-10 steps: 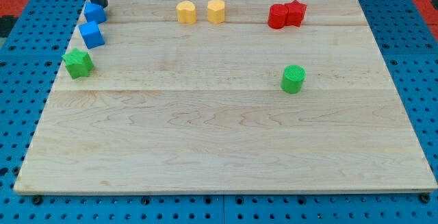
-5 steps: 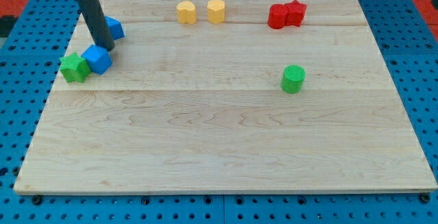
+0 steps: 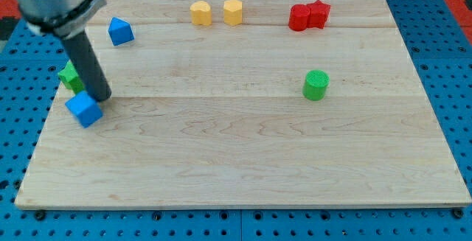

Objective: Move the blue cube towards the bottom left

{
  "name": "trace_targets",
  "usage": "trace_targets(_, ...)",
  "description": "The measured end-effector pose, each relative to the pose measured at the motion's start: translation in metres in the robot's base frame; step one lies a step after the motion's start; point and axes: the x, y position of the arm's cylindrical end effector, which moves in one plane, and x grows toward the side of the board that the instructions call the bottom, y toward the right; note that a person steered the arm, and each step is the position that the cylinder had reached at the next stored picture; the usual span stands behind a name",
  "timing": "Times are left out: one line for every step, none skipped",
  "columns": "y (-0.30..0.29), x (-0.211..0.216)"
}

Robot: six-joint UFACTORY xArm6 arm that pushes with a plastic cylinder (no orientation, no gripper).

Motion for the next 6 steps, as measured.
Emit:
trace_targets(0.004, -0.016)
trace_targets(-0.029, -0.012)
trace_targets(-0.022, 0.041)
trace_targets(0.003, 0.049)
trace_targets(0.066, -0.037)
trace_targets(0.08, -0.143)
